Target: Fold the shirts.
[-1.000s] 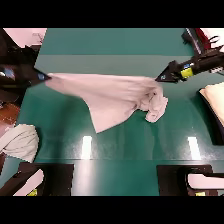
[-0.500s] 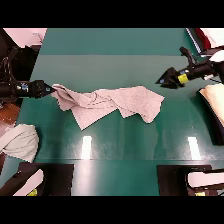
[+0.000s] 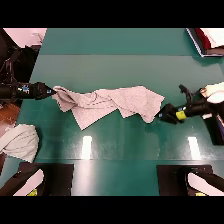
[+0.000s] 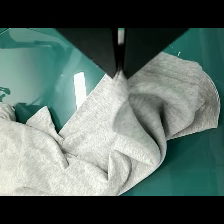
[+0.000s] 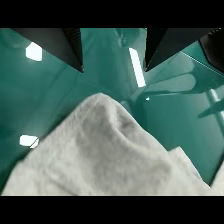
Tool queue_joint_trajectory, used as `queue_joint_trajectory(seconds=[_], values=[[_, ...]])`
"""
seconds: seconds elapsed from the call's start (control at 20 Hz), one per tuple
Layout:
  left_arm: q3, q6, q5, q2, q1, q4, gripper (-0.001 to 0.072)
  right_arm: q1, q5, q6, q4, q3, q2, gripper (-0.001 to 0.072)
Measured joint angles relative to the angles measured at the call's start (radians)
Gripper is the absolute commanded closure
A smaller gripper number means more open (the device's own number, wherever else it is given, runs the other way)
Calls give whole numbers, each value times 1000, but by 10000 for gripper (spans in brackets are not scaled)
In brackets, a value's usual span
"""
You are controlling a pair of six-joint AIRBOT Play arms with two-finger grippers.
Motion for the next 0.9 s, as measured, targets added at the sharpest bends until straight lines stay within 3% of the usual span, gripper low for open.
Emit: queue_joint_trajectory(seconds=[0.25,0.55,0.6,0.65,0.7,0.9], values=[[0,1,-1,0,0,-3,680,30,-186,-16,122,-156,37,274],[0,1,-9,0,0,-6,680,143,-324,-28,166,-193,44,291],[0,1,-12,0,0,-6,680,157,-346,-28,169,-194,45,430],[0,1,-14,0,0,-7,680,168,-364,-29,172,-195,45,620],[0,1,-15,0,0,-7,680,178,-382,-29,172,-195,45,696],[5,1,-19,0,0,-7,681,196,-423,-30,172,-164,60,698]])
